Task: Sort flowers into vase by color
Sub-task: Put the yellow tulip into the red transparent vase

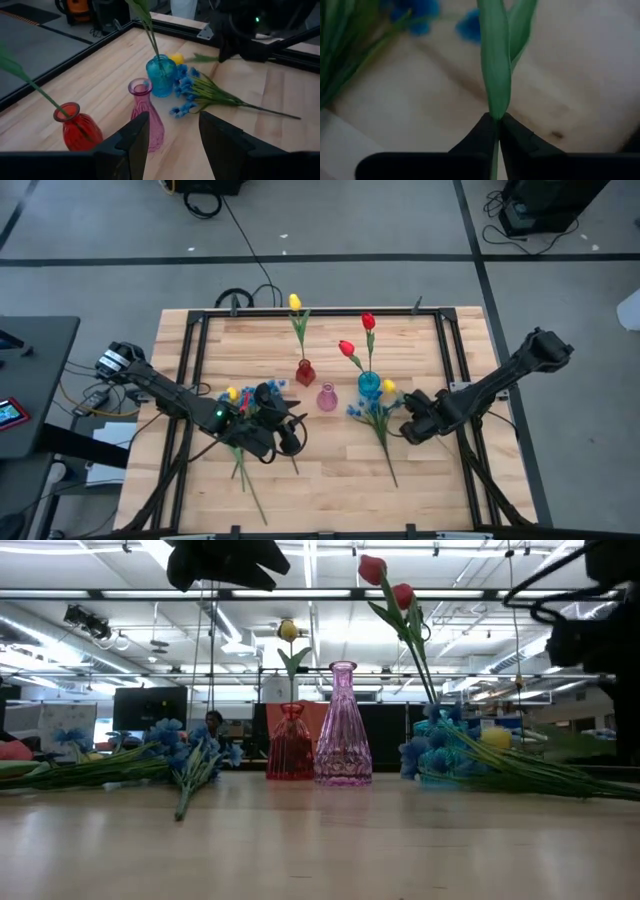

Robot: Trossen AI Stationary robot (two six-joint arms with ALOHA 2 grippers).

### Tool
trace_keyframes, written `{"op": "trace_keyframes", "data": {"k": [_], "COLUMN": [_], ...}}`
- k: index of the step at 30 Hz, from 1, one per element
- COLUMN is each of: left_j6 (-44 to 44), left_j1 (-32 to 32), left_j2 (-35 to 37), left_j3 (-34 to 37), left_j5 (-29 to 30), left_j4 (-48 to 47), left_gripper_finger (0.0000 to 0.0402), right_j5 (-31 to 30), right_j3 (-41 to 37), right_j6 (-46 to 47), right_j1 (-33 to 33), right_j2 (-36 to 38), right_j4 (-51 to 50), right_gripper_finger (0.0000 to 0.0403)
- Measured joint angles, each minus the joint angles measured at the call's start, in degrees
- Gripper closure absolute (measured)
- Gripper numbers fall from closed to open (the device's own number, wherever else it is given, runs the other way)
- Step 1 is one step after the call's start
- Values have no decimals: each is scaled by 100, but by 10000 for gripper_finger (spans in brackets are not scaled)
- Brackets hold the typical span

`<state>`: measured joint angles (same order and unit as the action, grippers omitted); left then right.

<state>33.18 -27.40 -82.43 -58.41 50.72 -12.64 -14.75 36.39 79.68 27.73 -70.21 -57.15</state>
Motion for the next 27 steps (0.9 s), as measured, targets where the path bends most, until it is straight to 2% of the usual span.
{"op": "trace_keyframes", "data": {"k": [7, 11, 14, 17, 19, 22, 27], "left_j6": [-143, -457, -860, -1183, -1342, -1489, -1904], "left_j1": [2, 2, 2, 21, 55, 125, 251], "left_j2": [0, 0, -47, -265, -483, -751, -1144], "left_j3": [0, 0, 87, 269, 337, 337, 337], "left_j5": [2, 6, 12, -80, -269, -393, -709], "left_j4": [327, 772, 1553, 2537, 3037, 3657, 4908], "left_gripper_finger": [224, 224, 224, 224, 224, 224, 224], "right_j5": [-1630, -2556, -3389, -4066, -4282, -4261, -3811], "right_j3": [566, 866, 1128, 1358, 1417, 1418, 1386], "right_j6": [222, -83, -524, -1263, -1952, -3220, -5142], "right_j1": [-126, -195, -132, 38, 163, 314, 535], "right_j2": [862, 1172, 1324, 1479, 1565, 1610, 1308], "right_j4": [-1225, -1216, -972, -274, 438, 1849, 4113], "right_gripper_finger": [372, 369, 363, 361, 361, 361, 359]}}
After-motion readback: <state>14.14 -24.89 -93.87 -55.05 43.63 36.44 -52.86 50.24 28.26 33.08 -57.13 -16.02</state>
